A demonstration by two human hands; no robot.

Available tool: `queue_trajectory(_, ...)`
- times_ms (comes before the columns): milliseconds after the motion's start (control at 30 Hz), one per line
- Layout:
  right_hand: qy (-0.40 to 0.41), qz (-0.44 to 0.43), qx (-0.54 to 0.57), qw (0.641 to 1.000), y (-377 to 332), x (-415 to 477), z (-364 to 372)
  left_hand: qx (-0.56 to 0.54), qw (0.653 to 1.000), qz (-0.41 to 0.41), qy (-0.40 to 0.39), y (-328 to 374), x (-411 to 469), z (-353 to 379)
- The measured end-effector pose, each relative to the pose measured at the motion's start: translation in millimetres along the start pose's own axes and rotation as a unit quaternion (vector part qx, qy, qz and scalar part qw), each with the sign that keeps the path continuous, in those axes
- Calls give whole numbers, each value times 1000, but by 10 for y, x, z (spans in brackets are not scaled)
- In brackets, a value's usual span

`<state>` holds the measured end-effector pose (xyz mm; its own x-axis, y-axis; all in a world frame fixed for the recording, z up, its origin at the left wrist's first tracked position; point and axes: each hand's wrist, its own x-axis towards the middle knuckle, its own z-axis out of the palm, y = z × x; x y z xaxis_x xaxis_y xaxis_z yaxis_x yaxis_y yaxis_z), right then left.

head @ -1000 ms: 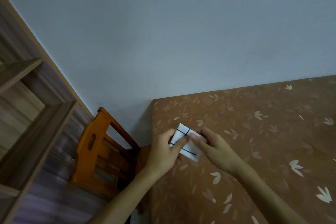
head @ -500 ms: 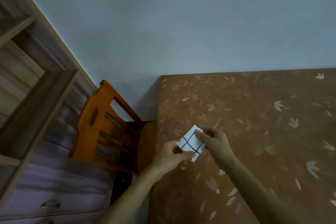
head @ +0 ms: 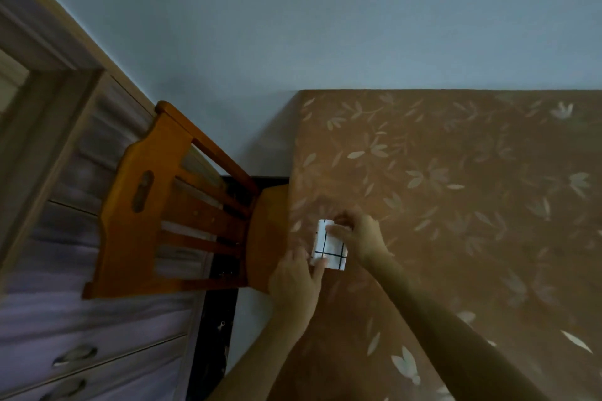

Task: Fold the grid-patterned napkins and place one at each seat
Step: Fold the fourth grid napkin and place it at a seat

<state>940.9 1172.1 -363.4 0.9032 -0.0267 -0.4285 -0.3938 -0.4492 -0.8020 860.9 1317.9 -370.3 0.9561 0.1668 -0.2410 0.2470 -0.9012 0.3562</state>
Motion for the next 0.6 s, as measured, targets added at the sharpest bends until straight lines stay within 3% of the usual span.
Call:
queue_trajectory(100, 16, -53, -103, 993, 170, 134, 167, 47, 990, 104, 85, -78, 121, 221)
queue_trajectory(200, 125, -227, -263, 929, 328, 132, 317, 99, 946, 282, 130, -189, 202, 431)
queue_trajectory(267, 131, -283, -276, 909, 427, 57, 365, 96, 927, 340, 127, -279, 229, 531)
queue_trajectory(400, 45, -284, -370, 884, 731, -156, 378, 101, 935, 335, 65, -398, 189, 582)
queue_trajectory(600, 26, -218, -464, 858, 806, 29, 79, 173, 945, 278, -17, -551, 153, 355)
